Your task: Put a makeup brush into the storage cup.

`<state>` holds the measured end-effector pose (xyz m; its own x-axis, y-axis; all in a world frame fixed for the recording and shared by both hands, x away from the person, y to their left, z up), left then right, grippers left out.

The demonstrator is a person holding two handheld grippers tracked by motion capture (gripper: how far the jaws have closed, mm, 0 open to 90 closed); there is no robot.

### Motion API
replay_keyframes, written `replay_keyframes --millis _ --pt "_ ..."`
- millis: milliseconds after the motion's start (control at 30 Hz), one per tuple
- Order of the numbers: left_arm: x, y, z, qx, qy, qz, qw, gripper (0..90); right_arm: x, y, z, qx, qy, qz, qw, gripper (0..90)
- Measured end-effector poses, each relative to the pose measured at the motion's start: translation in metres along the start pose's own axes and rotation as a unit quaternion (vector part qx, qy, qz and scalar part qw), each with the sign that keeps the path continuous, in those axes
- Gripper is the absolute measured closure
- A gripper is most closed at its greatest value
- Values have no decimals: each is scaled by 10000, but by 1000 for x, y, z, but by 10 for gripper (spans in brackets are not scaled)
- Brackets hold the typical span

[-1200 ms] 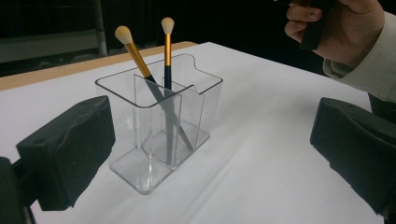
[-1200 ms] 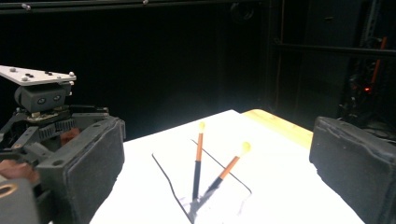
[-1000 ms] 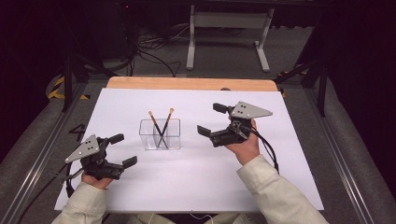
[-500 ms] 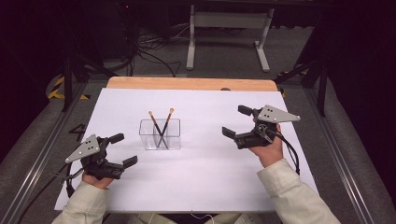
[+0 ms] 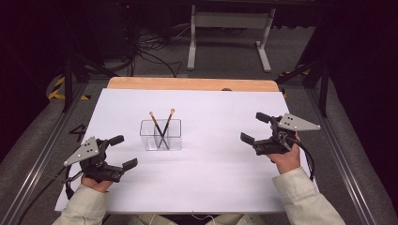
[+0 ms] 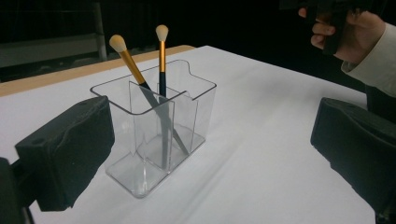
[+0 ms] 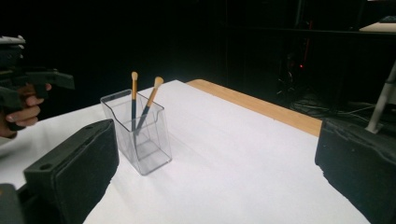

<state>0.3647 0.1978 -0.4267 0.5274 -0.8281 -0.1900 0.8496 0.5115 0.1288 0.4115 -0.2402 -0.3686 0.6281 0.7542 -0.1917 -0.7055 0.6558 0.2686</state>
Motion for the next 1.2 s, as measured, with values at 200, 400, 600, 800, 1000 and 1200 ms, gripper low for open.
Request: replay_keyframes --millis 200,400,600,800,1000,1200 --pt "-2 -1 -1 0 17 -49 10000 3 -11 -7 -17 -122 -2 -45 9999 1" --pt "-5 0 -3 29 -12 17 10000 3 -17 -12 -28 -140 -55 -102 9998 1" --pt "-6 3 -7 -6 -3 76 10000 3 -22 -15 -40 -242 24 -150 9996 1" --pt "-4 1 -10 -38 -42 80 10000 3 -26 -28 -50 -64 17 -311 9995 2" --pt "-4 2 -17 -59 17 85 9999 2 -31 -35 -55 116 -44 -349 9993 1" --pt "-4 2 -16 -73 -3 75 9999 3 -31 -34 -56 127 -85 -299 9994 1"
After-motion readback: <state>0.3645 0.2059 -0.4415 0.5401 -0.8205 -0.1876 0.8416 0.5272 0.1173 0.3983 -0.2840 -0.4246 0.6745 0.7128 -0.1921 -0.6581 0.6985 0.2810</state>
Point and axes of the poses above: each handheld gripper's, and its own axes: x roughly forward along the jaws, z roughly out of its top, y roughly to its left, the point moved 6 cm from there along x, roughly forward along the jaws, and after that the axes turned 14 degrees about x, right-handed, at the moved point
